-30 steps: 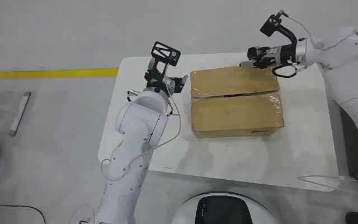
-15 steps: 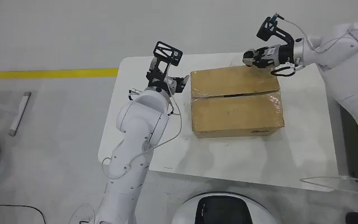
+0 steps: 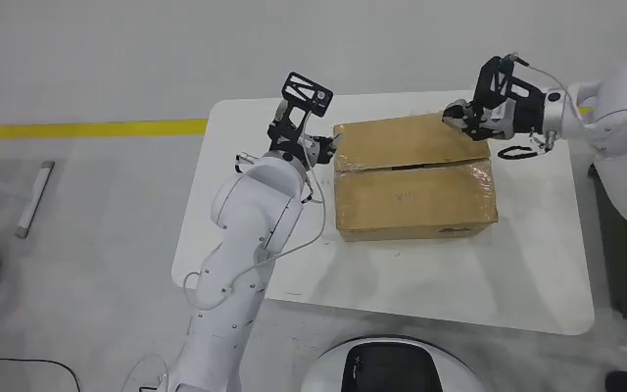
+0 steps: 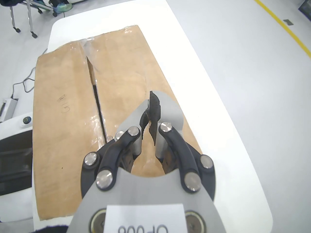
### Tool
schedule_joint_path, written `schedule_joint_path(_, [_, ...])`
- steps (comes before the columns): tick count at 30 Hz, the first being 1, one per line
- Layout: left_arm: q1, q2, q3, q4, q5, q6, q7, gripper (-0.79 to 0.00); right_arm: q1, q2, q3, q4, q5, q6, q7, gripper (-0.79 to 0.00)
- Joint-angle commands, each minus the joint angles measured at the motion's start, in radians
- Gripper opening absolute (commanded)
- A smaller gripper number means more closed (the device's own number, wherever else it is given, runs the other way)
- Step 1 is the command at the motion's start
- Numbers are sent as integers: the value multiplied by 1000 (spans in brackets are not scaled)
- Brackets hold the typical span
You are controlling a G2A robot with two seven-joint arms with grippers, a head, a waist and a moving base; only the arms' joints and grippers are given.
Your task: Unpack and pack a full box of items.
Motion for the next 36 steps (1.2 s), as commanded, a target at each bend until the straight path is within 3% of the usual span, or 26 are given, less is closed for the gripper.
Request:
schedule_joint_path(1, [-3,-1,5,5,-5,-6,1,0,-83,17,53,-71,55,19,2,-785])
schedule_joint_path(4, [-8,-4,12,11,-11,-13,1,0,-174,39,113,-151,121,66,41,-785])
schedule_joint_path(10, [-17,-8,21,21,-16,-23,2,0,-258,68,163,-208,556,328,291,-785])
schedule_joint_path(18, [-21,-11,25,24,-23,-35,0,0,-201,88,189,-196,824,631,553,-785])
schedule_joint_path(23, [-20,-12,25,23,-27,-39,-2,0,-159,91,171,-156,858,717,622,-785])
schedule_joint_path(24, [-19,-13,24,22,-27,-39,-1,0,-151,91,169,-150,868,718,616,-785])
schedule_joint_path(28, [-16,-13,22,22,-23,-39,2,0,-137,97,170,-199,732,523,579,-785])
schedule_joint_path(36, [-10,-15,23,24,-20,-40,10,0,-217,115,181,-300,455,258,370,-785])
